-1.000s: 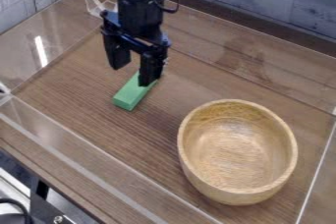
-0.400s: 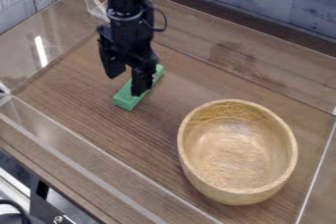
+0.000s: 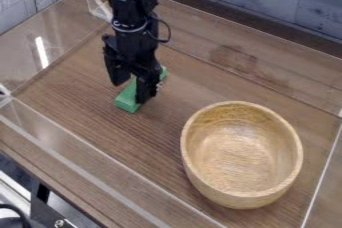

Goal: Put green stick into wooden bowl

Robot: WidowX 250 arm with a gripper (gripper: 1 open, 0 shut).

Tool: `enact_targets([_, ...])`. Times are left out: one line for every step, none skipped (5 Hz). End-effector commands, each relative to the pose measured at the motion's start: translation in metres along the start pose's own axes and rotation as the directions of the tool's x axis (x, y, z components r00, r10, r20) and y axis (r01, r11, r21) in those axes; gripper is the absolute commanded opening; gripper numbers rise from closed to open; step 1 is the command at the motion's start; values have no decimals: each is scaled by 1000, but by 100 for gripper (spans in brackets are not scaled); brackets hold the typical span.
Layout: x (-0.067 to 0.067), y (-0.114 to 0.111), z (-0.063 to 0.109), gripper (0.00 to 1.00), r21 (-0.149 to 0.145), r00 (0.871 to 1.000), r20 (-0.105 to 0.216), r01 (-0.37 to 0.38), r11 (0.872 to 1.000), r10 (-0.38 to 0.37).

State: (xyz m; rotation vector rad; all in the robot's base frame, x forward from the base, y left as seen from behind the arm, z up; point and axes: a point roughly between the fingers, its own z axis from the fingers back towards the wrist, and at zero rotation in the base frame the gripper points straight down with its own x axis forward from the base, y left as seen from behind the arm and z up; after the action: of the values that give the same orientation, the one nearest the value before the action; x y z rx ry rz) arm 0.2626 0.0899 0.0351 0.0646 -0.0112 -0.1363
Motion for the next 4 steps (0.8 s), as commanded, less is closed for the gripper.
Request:
enact_targets([5, 4, 1, 100, 12, 999, 32, -6, 1000, 6])
enact_targets([7, 3, -2, 100, 6, 999, 41, -12, 1000, 12])
enact_targets([8, 3, -5, 100, 1, 999, 47, -18, 1000, 18])
enact_targets([8, 3, -7, 0, -3, 998, 54, -23, 1000, 23])
